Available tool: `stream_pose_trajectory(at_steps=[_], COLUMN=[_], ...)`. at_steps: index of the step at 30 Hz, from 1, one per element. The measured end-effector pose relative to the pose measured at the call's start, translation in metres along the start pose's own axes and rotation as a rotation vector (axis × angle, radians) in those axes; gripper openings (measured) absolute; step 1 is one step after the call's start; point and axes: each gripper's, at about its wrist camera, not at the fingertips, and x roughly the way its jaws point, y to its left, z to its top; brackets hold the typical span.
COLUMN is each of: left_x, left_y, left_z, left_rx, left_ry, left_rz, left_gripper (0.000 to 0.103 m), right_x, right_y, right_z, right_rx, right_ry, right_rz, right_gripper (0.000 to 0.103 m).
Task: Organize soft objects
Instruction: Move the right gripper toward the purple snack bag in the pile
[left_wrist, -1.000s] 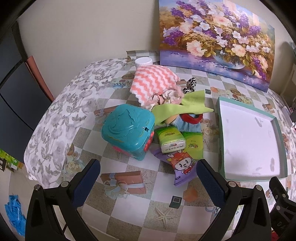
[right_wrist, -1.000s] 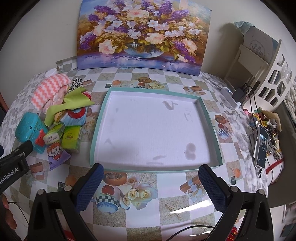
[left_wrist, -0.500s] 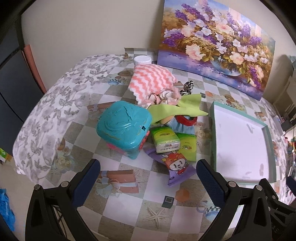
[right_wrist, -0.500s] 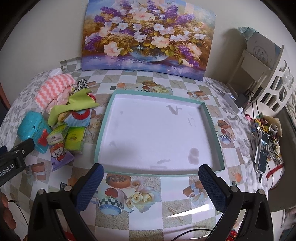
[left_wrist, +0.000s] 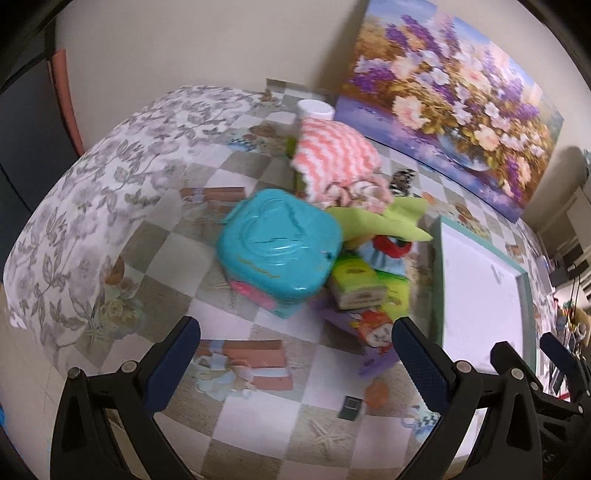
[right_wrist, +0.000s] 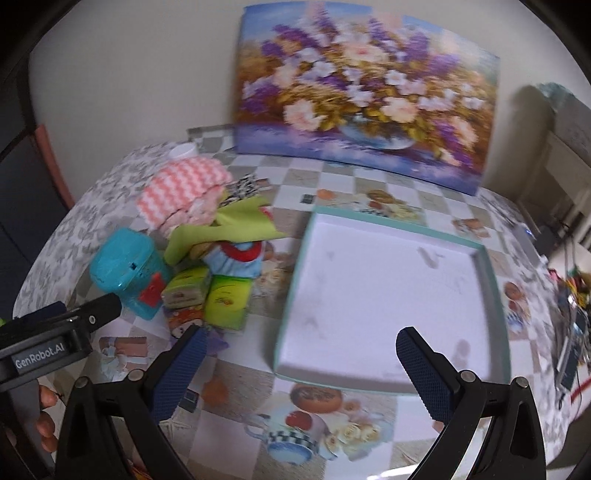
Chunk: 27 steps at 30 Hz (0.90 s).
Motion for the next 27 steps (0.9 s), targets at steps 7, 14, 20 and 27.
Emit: stream_pose_trajectory(at_steps=[7, 14, 20, 27], left_x=[0.019, 0.035, 0.045, 0.056], left_y=[0.021, 0.029, 0.038, 0.049], left_z=[-0.001, -0.001, -0.001, -0.003], left_rx=[-0.056, -0.036, -0.029, -0.054], left_ry=[0.038, 0.074, 0.095, 0.123], left_rz=[-0.049, -0.035, 0.0, -0.002], left_gripper=[0.103, 0.103, 0.103, 0.103], right_x=[0.03, 0.052, 0.067, 0.083], right_y=[0.03, 0.05, 0.07, 0.083], right_z=[-0.001, -0.001, -0.006, -0.009], right_rx=[-0.085, -0.127, -0.19, -0.213], right_ry=[0.082, 0.131, 0.18, 0.21], right_rz=[0.055, 0.132, 0.174, 0.187], right_gripper=[0.103, 0.103, 0.098, 0.09])
